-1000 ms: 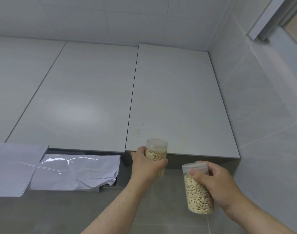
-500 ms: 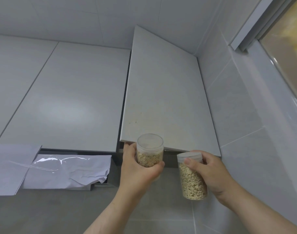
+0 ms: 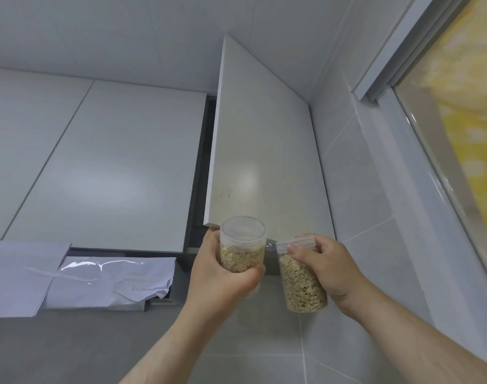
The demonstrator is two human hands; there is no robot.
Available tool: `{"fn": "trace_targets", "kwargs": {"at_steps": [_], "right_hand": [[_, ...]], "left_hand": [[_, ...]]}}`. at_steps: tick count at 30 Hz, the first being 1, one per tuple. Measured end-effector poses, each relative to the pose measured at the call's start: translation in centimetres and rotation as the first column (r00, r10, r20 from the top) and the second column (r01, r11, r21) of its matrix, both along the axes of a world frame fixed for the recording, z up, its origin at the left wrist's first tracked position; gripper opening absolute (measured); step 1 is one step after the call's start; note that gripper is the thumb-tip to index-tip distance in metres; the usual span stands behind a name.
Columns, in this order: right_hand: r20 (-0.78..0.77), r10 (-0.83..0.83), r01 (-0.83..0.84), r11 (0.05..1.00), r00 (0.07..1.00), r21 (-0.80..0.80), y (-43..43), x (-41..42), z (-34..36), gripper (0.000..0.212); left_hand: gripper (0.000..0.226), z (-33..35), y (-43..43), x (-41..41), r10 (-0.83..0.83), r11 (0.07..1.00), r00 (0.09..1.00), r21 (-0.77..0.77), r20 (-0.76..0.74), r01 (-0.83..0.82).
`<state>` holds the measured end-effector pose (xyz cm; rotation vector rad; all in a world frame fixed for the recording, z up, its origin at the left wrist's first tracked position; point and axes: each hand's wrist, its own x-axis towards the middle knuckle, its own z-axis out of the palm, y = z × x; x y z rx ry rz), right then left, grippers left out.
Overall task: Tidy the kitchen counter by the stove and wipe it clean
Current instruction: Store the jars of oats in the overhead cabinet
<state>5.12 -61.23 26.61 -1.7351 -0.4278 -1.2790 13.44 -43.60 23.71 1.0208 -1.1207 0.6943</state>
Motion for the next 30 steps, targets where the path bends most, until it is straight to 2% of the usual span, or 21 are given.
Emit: {"fn": "trace_targets", "kwargs": {"at_steps": [6,11,15,19,22,28,30], "right_hand": [[0.005,-0.003,0.003,1.0,1.0,-0.03,0.7,-3.0,0.3,0.022],[0.046,0.031,-0.028,0.998,0.998,-0.058,0.7,-5.6,0.1,0.036],[0.033,0.066,-0.063,0.994,0.997,-0.085,0.0,-7.4,0.0,0.038],[0.007,0.097,-0.096,0.991,0.995,-0.091,-0.8,-8.9,-0.1,0.059],[-0.017,0.128,-0.129,0.99,0.992,-0.064,-1.5,-10.1,-0.1,0.065],[-0.058,0.221,-0.221,0.975,0.973,0.01,-2.6,-12.0,-0.2,0.074],[-0.066,0.239,-0.239,0.971,0.969,0.006,-2.6,-12.5,-0.4,0.088]], "left_hand": [[0.048,0.3,0.2,-3.9,-0.083,0.996,0.997,0.026,-0.006,0.083],[0.043,0.3,0.4,-6.2,-0.195,0.98,0.981,0.039,-0.006,0.195],[0.056,0.2,0.0,-7.6,-0.245,0.967,0.969,0.079,0.031,0.242],[0.064,0.5,-0.3,-9.1,-0.275,0.954,0.958,0.144,0.078,0.262],[0.067,0.9,-0.9,-10.0,-0.33,0.937,0.94,0.151,0.089,0.314],[0.071,1.9,-1.6,-10.4,-0.555,0.807,0.83,0.277,0.051,0.522],[0.071,2.2,-1.8,-10.6,-0.597,0.769,0.801,0.314,0.042,0.557]]}}
